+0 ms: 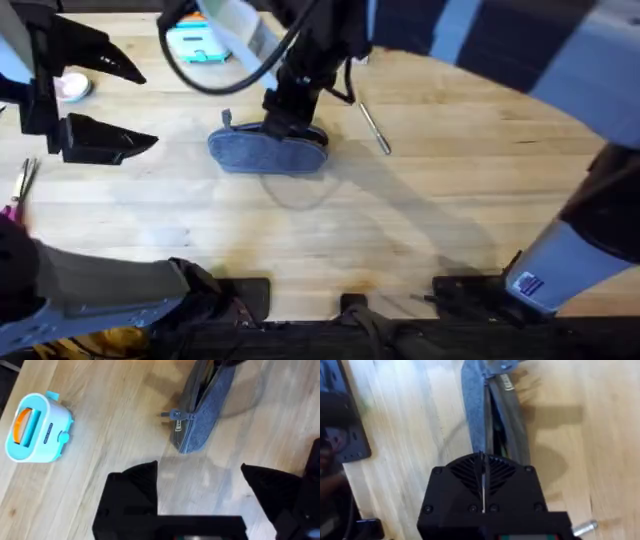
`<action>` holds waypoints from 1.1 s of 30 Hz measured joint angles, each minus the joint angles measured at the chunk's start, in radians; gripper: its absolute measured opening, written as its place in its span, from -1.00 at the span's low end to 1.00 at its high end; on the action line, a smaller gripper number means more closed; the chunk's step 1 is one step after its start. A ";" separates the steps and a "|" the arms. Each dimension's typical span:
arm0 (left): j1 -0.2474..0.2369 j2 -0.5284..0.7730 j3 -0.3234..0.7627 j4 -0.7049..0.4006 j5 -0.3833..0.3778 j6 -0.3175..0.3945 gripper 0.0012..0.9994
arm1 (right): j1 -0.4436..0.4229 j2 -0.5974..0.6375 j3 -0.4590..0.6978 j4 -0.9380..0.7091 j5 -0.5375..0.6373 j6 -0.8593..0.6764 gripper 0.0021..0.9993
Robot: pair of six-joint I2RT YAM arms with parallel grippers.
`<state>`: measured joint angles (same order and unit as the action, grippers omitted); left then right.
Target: Unzip the bag, pick up the pens from the table one at a time and place them inside, then zip the bag closed.
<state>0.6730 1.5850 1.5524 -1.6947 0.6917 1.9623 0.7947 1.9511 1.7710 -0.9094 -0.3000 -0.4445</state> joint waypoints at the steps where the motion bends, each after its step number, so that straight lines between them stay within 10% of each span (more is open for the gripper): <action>1: 0.000 -0.002 0.000 0.000 0.000 0.000 0.99 | 0.008 0.016 0.000 0.006 0.000 -0.010 -0.94; 21: -0.004 -0.002 -0.054 0.016 0.030 0.098 0.99 | 0.034 0.069 0.000 0.125 0.076 -0.051 -0.94; 33: -0.121 -0.002 -0.127 0.066 0.031 0.098 0.99 | 0.034 0.069 0.000 0.174 0.153 -0.063 -0.94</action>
<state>0.5518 1.5829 1.4256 -1.6286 0.7223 2.0602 0.8284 2.0197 1.7714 -0.7356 -0.1473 -0.5076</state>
